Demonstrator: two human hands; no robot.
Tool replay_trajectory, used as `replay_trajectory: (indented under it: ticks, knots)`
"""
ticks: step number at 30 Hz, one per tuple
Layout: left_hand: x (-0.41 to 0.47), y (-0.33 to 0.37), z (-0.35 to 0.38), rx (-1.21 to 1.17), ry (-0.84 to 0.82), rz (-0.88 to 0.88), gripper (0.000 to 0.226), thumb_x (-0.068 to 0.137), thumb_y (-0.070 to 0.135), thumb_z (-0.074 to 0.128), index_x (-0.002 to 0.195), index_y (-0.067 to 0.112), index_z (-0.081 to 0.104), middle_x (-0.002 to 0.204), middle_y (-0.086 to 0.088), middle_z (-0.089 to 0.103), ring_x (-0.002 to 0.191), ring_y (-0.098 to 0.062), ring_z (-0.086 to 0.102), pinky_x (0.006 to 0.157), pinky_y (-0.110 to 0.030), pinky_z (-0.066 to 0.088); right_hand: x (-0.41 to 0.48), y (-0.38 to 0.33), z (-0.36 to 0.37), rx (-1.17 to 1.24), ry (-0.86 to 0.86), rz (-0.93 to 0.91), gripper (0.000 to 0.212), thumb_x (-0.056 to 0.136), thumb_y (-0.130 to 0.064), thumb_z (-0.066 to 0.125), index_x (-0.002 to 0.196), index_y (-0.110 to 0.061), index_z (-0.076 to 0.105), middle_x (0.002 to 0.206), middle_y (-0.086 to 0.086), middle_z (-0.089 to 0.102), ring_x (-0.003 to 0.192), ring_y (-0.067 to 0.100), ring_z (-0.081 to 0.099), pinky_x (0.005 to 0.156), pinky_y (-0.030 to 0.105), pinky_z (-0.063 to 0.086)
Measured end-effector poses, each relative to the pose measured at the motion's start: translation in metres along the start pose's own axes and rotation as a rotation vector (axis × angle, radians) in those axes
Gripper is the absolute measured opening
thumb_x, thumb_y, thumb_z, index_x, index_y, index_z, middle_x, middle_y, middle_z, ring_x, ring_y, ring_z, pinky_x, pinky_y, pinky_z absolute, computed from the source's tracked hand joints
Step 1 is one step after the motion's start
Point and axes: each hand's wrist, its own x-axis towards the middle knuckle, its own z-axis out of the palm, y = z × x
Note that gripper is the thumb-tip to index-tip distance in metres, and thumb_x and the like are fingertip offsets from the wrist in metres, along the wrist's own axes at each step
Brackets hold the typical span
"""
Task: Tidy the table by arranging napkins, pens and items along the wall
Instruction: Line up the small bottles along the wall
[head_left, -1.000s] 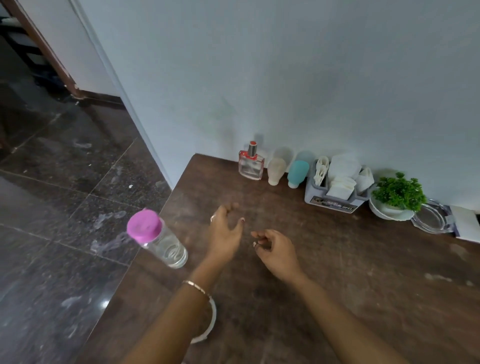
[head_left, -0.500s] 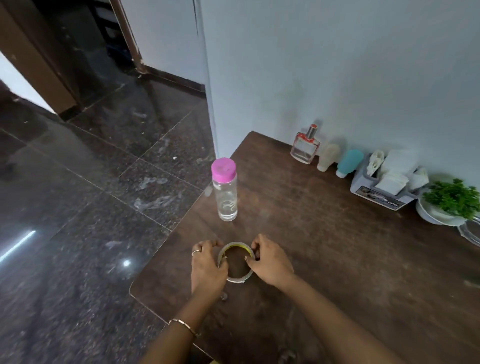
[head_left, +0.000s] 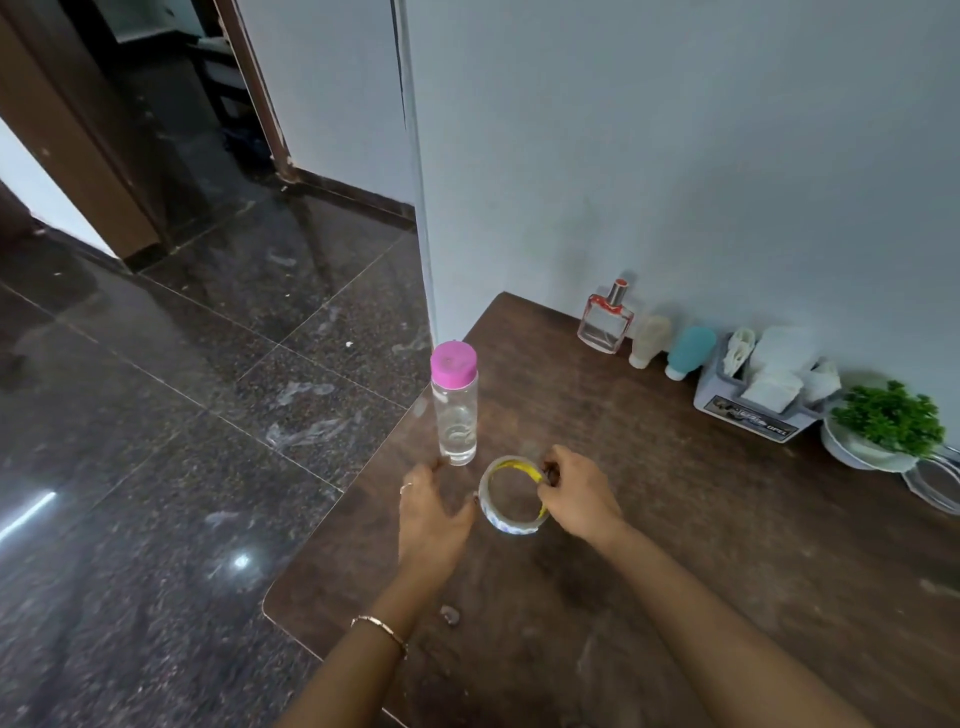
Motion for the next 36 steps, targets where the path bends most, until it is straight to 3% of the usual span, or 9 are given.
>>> replay_trajectory:
  ticks: [3, 6, 9, 13, 19, 23, 29, 33, 36]
  knots:
    - [0.026, 0.019, -0.003, -0.028, 0.075, 0.005, 0.073, 0.069, 0.017, 0.082, 0.130, 0.005, 0.044, 0.126, -0.011, 0.053, 0.122, -0.027, 0.045, 0.102, -0.033, 0.037, 0.016, -0.001, -0.017, 0.051, 0.067, 0.038, 0.009, 0.077, -0.009, 0.063, 0.084, -0.015, 0.059, 0.079, 0.000, 0.060, 0.077, 0.022, 0.058, 0.067, 0.030, 0.044]
    - [0.051, 0.031, -0.001, -0.048, 0.058, -0.012, 0.083, 0.062, 0.023, 0.086, 0.130, 0.009, 0.042, 0.121, -0.008, 0.056, 0.117, -0.026, 0.049, 0.096, -0.036, 0.043, 0.031, 0.002, -0.028, 0.193, 0.090, 0.112, 0.013, 0.077, -0.009, 0.064, 0.075, -0.019, 0.055, 0.074, 0.002, 0.061, 0.069, 0.027, 0.065, 0.066, 0.043, 0.057]
    - [0.068, 0.033, 0.008, -0.048, 0.062, -0.055, 0.075, 0.061, 0.034, 0.086, 0.122, 0.018, 0.047, 0.112, -0.001, 0.063, 0.106, -0.024, 0.058, 0.089, -0.039, 0.049, 0.048, 0.009, -0.035, 0.346, 0.132, 0.194, 0.010, 0.079, -0.007, 0.064, 0.078, -0.015, 0.059, 0.072, 0.003, 0.063, 0.062, 0.025, 0.068, 0.063, 0.046, 0.059]
    - [0.080, 0.031, 0.014, -0.093, 0.124, -0.070, 0.052, 0.065, 0.034, 0.084, 0.108, 0.024, 0.057, 0.098, 0.004, 0.069, 0.092, -0.020, 0.066, 0.084, -0.036, 0.051, 0.070, 0.016, -0.046, 0.560, 0.164, 0.300, 0.014, 0.082, -0.002, 0.064, 0.076, -0.011, 0.056, 0.077, 0.005, 0.062, 0.061, 0.017, 0.065, 0.065, 0.043, 0.061]
    - [0.109, 0.051, 0.019, -0.100, 0.125, -0.058, 0.048, 0.065, 0.034, 0.086, 0.104, 0.024, 0.060, 0.093, 0.004, 0.068, 0.086, -0.015, 0.063, 0.079, -0.029, 0.047, 0.104, 0.025, -0.046, 0.881, 0.227, 0.513, 0.017, 0.081, 0.005, 0.066, 0.075, -0.006, 0.053, 0.085, 0.014, 0.062, 0.074, 0.022, 0.066, 0.064, 0.035, 0.060]
    - [0.144, 0.068, 0.018, -0.090, 0.066, -0.012, 0.050, 0.065, 0.037, 0.085, 0.107, 0.022, 0.062, 0.096, 0.004, 0.070, 0.089, -0.015, 0.065, 0.082, -0.031, 0.051, 0.122, 0.019, -0.044, 1.018, 0.259, 0.603, 0.018, 0.080, 0.005, 0.068, 0.078, -0.005, 0.053, 0.094, 0.017, 0.062, 0.087, 0.032, 0.070, 0.053, 0.026, 0.058]
    - [0.208, 0.104, 0.022, -0.060, -0.056, 0.105, 0.047, 0.067, 0.037, 0.084, 0.104, 0.019, 0.061, 0.096, 0.006, 0.066, 0.089, -0.015, 0.064, 0.079, -0.027, 0.048, 0.142, 0.005, -0.045, 1.063, 0.322, 0.694, 0.017, 0.079, 0.003, 0.070, 0.083, -0.004, 0.056, 0.100, 0.016, 0.062, 0.084, 0.030, 0.070, 0.054, 0.027, 0.058]
    - [0.246, 0.120, 0.027, 0.001, -0.164, 0.165, 0.050, 0.068, 0.038, 0.082, 0.109, 0.022, 0.058, 0.102, 0.009, 0.063, 0.095, -0.017, 0.063, 0.088, -0.033, 0.052, 0.159, -0.007, -0.048, 1.065, 0.386, 0.772, 0.015, 0.081, 0.001, 0.070, 0.091, -0.002, 0.060, 0.097, 0.013, 0.062, 0.072, 0.023, 0.068, 0.070, 0.034, 0.061]
    - [0.270, 0.126, 0.032, 0.024, -0.222, 0.184, 0.051, 0.069, 0.036, 0.083, 0.109, 0.022, 0.056, 0.104, 0.006, 0.064, 0.099, -0.019, 0.063, 0.092, -0.036, 0.051, 0.175, -0.016, -0.044, 1.104, 0.423, 0.830, 0.020, 0.079, 0.001, 0.071, 0.094, -0.002, 0.059, 0.101, 0.014, 0.061, 0.072, 0.022, 0.066, 0.073, 0.035, 0.061]
